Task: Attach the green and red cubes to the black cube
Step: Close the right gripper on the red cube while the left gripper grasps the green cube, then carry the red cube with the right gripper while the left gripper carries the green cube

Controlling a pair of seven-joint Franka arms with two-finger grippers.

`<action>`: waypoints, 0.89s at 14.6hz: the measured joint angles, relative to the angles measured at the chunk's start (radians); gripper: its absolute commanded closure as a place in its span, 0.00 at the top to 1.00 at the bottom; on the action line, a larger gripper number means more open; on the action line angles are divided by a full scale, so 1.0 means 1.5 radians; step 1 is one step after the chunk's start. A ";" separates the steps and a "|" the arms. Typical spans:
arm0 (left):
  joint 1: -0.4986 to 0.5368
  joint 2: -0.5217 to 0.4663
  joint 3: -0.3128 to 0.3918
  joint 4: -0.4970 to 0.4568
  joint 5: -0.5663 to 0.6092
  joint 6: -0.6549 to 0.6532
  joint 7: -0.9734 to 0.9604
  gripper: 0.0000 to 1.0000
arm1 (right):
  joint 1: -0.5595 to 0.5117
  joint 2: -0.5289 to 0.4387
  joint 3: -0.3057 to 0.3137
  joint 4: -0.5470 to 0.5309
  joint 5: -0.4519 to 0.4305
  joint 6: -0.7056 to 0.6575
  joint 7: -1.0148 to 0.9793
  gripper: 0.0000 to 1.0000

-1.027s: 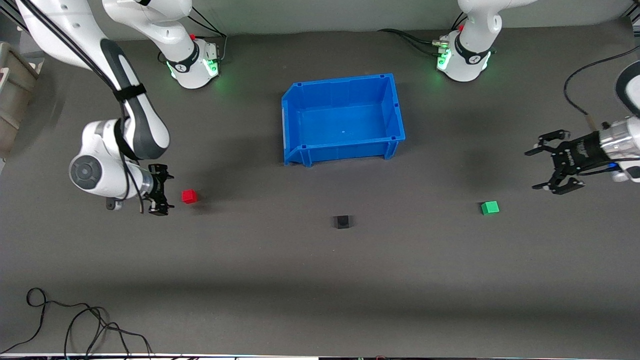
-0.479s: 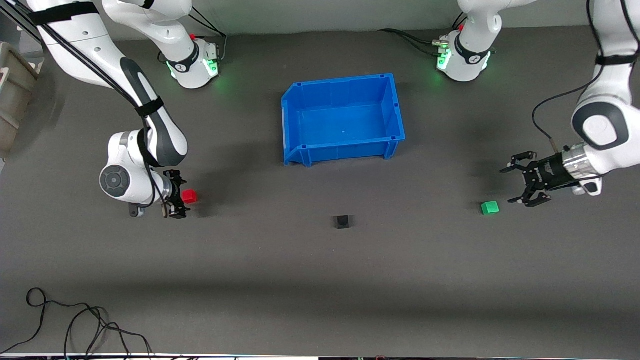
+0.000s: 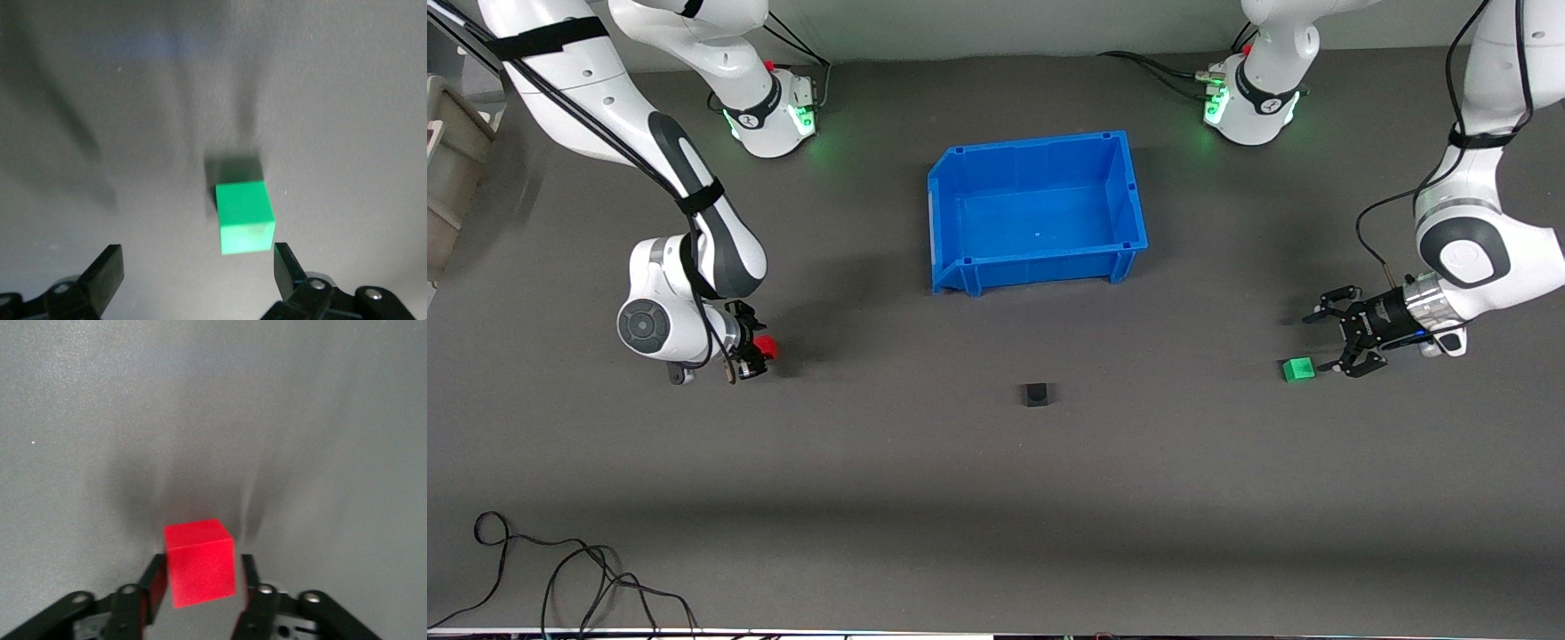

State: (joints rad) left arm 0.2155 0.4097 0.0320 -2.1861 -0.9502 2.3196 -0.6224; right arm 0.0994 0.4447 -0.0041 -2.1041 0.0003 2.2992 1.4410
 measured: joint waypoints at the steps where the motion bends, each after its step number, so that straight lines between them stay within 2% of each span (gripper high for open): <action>1: 0.000 0.009 -0.002 0.005 -0.009 0.006 0.001 1.00 | 0.000 0.000 0.000 0.001 0.000 0.001 -0.001 0.36; 6: -0.002 0.051 -0.011 0.030 -0.023 0.039 0.002 1.00 | 0.000 -0.031 0.000 0.020 0.000 0.007 -0.001 0.31; 7: -0.002 0.057 -0.011 0.034 -0.024 0.041 0.002 0.89 | 0.000 -0.040 0.000 0.025 0.000 0.007 -0.001 0.31; 9: -0.002 0.063 -0.011 0.038 -0.026 0.042 0.002 0.53 | 0.000 -0.052 0.001 0.036 0.000 0.007 -0.001 0.30; 10: -0.002 0.063 -0.011 0.040 -0.027 0.042 0.002 0.41 | 0.000 -0.053 0.001 0.041 0.000 0.007 -0.001 0.25; 11: -0.003 0.063 -0.012 0.042 -0.027 0.042 0.002 0.29 | 0.000 -0.053 0.003 0.045 0.001 0.010 -0.001 0.24; 13: -0.003 0.063 -0.012 0.044 -0.028 0.042 0.002 0.22 | 0.000 -0.053 0.021 0.060 0.019 0.013 0.015 0.24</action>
State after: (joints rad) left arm 0.2116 0.5040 0.0134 -2.1198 -0.9922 2.3827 -0.6197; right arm 0.0996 0.3651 0.0272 -2.0136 0.0287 2.3185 1.4639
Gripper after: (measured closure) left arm 0.564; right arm 0.586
